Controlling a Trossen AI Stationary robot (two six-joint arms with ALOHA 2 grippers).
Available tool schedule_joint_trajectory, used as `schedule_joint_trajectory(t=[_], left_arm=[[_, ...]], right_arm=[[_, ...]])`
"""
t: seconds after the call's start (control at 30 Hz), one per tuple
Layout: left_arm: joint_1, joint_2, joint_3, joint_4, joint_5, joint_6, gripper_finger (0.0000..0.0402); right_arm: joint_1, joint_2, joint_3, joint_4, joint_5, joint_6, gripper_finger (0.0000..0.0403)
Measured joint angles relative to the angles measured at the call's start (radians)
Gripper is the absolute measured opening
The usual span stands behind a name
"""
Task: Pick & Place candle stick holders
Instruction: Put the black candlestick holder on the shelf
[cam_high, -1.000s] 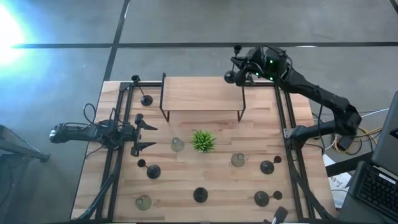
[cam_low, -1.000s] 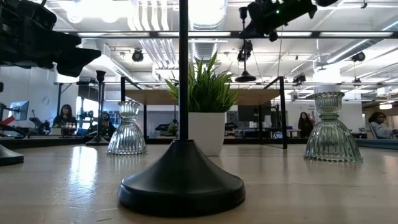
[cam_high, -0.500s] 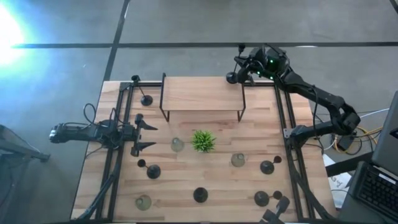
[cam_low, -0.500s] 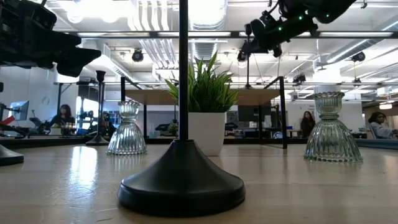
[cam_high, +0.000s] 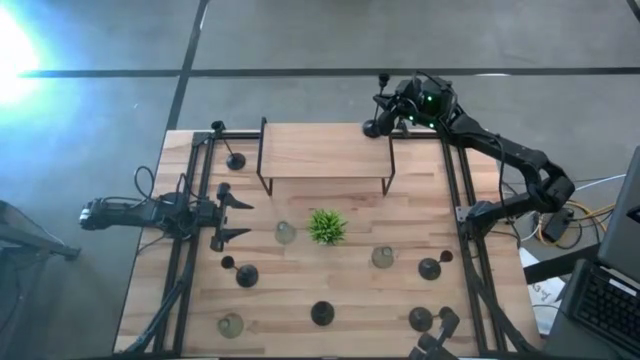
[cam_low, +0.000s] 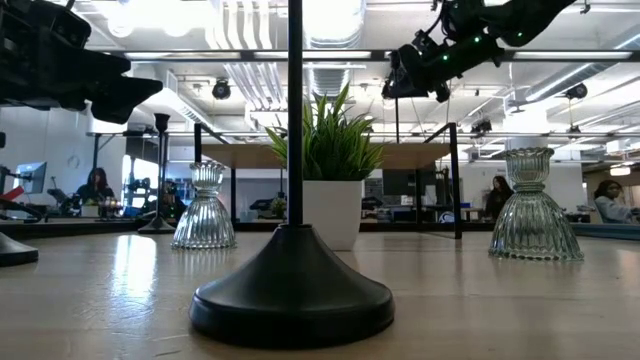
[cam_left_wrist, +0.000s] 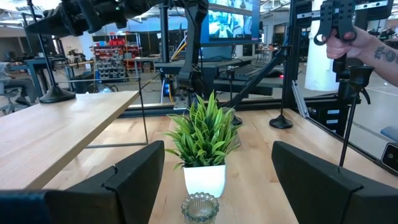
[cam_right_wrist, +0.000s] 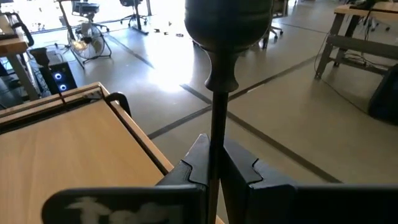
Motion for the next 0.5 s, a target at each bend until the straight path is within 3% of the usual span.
schedule_joint_trajectory(t=[0.5], left_arm=[[0.000,0.000,0.000,0.000,0.000,0.000,0.0300]], right_arm=[[-0.020,-0.020,0.000,-0.044,-0.030,0.033,0.0011]])
